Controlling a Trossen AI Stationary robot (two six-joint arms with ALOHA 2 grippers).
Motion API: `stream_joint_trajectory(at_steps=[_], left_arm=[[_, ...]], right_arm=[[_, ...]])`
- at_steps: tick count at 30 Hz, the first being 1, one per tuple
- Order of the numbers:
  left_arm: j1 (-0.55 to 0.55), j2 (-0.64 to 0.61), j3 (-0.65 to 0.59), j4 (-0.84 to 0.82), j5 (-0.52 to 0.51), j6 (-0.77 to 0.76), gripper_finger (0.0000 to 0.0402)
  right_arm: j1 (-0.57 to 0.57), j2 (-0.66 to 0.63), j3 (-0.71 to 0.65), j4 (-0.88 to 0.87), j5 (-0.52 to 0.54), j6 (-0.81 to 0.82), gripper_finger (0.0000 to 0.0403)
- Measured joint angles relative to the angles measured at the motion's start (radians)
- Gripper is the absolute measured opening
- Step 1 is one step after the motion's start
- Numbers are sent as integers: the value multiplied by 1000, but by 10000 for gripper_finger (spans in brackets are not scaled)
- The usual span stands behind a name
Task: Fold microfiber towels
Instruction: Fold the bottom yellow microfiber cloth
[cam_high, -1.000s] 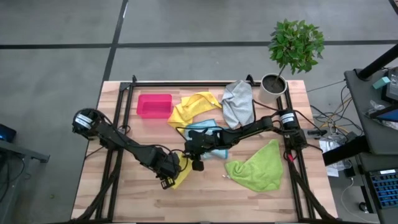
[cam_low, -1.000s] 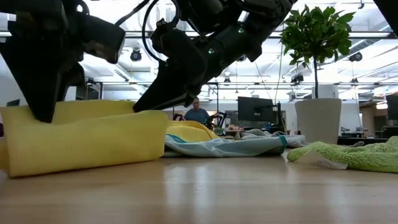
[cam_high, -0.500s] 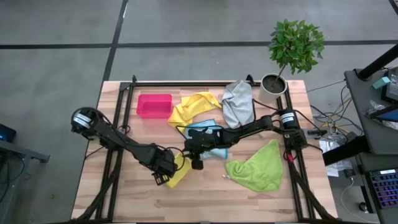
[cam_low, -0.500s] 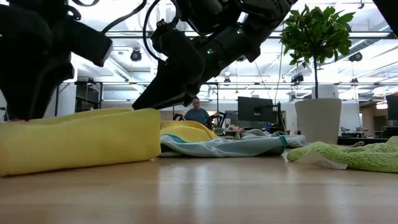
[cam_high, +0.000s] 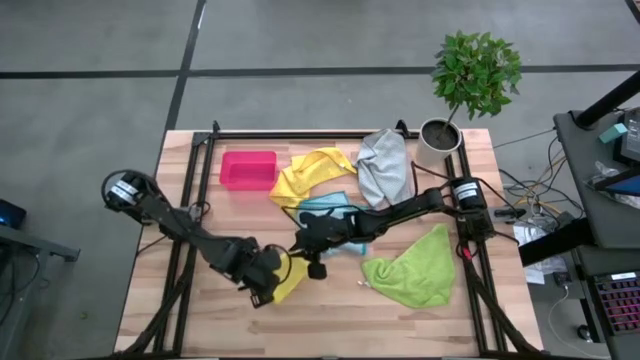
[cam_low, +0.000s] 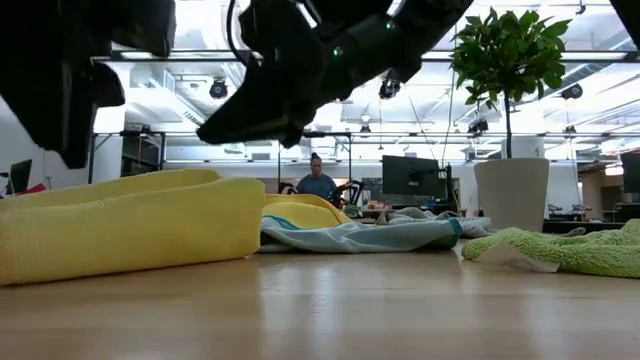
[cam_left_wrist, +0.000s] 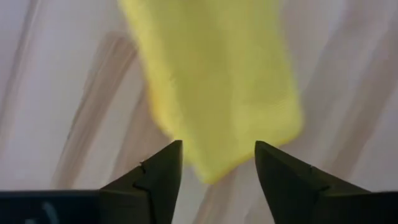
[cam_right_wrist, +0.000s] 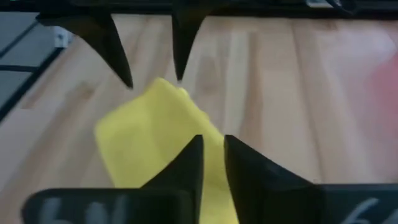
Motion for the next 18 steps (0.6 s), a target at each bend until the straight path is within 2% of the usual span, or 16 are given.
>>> stream_joint_trajectory(at_steps=[3, 9, 12, 18], left_arm=[[-38, 0, -3, 63, -67, -18, 149], [-70, 16, -34, 72, -230, -73, 82], [-67, 41, -74, 94, -239, -79, 52], [-60, 111, -159, 126, -232, -153, 7]], right_arm=[[25, 14, -3, 44, 1, 0, 15], [33, 100, -5, 158, 72, 14, 9], [23, 149, -1, 210, 127, 27, 9], [8, 239, 12, 257, 131, 62, 8]])
